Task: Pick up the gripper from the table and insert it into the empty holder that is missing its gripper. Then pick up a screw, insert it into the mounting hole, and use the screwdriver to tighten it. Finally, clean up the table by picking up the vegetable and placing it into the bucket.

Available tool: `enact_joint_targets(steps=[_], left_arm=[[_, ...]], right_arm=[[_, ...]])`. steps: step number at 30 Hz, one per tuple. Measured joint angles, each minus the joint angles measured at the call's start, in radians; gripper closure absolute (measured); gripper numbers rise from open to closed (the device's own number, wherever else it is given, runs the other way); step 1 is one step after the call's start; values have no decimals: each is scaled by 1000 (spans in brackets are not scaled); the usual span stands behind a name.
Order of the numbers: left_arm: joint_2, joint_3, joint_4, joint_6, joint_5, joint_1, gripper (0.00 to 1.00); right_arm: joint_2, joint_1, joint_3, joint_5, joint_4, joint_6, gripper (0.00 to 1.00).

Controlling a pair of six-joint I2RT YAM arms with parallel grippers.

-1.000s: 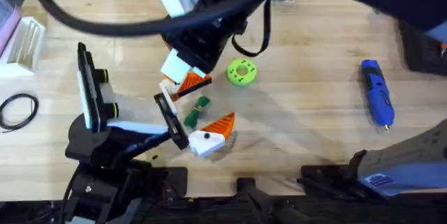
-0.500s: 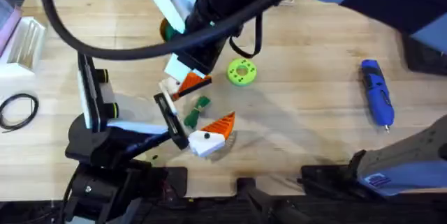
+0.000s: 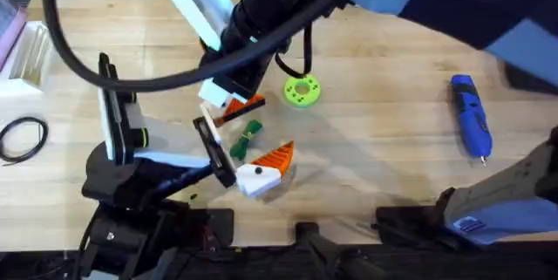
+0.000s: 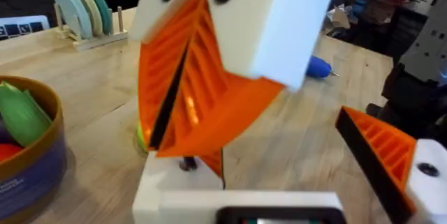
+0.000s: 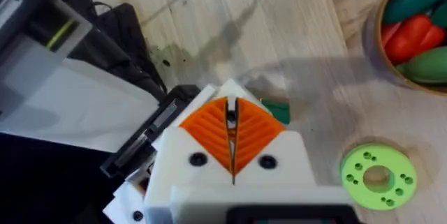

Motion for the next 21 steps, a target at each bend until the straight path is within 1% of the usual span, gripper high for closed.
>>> enact_joint_targets(steps=[16,21], left_arm=[[0,0,0,-2,3,0,14],[0,0,-1,-2,4,0,13]], right_arm=[[2,2,0,38,9,0,995],[2,2,0,38,-25,0,995]])
